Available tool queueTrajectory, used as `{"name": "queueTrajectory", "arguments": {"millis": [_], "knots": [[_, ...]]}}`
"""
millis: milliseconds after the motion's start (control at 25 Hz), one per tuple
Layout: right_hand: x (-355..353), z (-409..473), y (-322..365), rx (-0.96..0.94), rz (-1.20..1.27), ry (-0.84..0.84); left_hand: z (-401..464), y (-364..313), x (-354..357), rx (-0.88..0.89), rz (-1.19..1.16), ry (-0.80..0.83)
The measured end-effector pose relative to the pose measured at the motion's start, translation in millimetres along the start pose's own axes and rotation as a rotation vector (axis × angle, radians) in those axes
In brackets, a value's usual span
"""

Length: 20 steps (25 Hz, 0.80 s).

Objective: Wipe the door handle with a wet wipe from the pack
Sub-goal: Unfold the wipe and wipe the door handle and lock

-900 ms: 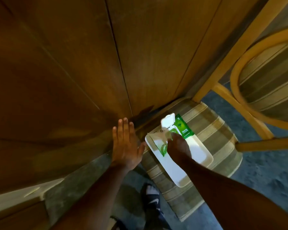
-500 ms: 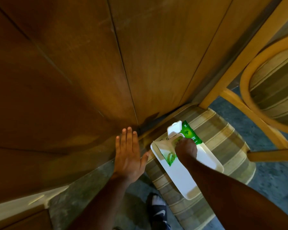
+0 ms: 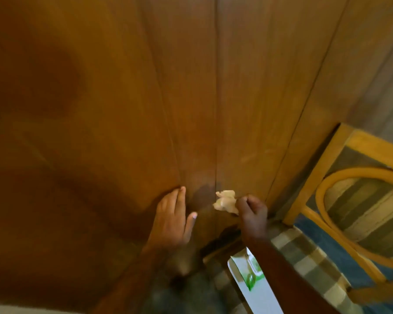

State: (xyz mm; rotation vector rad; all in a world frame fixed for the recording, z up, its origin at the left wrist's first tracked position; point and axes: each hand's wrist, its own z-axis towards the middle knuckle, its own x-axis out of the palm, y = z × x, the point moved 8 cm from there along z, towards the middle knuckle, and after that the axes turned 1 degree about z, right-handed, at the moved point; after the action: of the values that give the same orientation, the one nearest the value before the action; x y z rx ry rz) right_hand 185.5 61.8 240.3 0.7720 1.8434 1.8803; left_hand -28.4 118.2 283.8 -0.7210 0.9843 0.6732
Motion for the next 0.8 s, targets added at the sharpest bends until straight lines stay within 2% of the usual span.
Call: {"name": "queueTrajectory", "arguments": {"millis": [80,200,280,400,480,680,760,800], "knots": [[54.1,-8.1,96.9,-0.184,0.082,0.129,25.0,-0.7,-89.4,0.023,-0.069,-0.101],[117.4,-38.6,222.2,-0.394,0.171,0.292,48.8,9.4,-214.5,-0.048,-0.329,-0.21],[150.4,-67.8,287.1,-0.492,0.21,0.389,56.8,22.8,-284.9,-0.162,-0.626,-0.251],[189.0,-105.4,346.9,-0.579,0.245,0.519,57.9,39.4,-341.3,-0.367,-1.083,-0.18],[206.5,-123.8,361.9,-0.561,0.272,0.562,45.2,55.3,-375.8,-0.406,-1.168,-0.252],[222.7,-137.3,365.3,-0.412,0.394,0.524,16.3,94.1,-415.7,-0.546,-1.148,-0.407],[221.7,-130.1,361.3,-0.273,0.527,0.447,7.4,110.9,-424.4,-0.602,-1.185,-0.484],[222.7,-124.8,355.2,-0.136,0.653,0.417,2.1,120.1,-427.6,-0.636,-1.223,-0.53]]}}
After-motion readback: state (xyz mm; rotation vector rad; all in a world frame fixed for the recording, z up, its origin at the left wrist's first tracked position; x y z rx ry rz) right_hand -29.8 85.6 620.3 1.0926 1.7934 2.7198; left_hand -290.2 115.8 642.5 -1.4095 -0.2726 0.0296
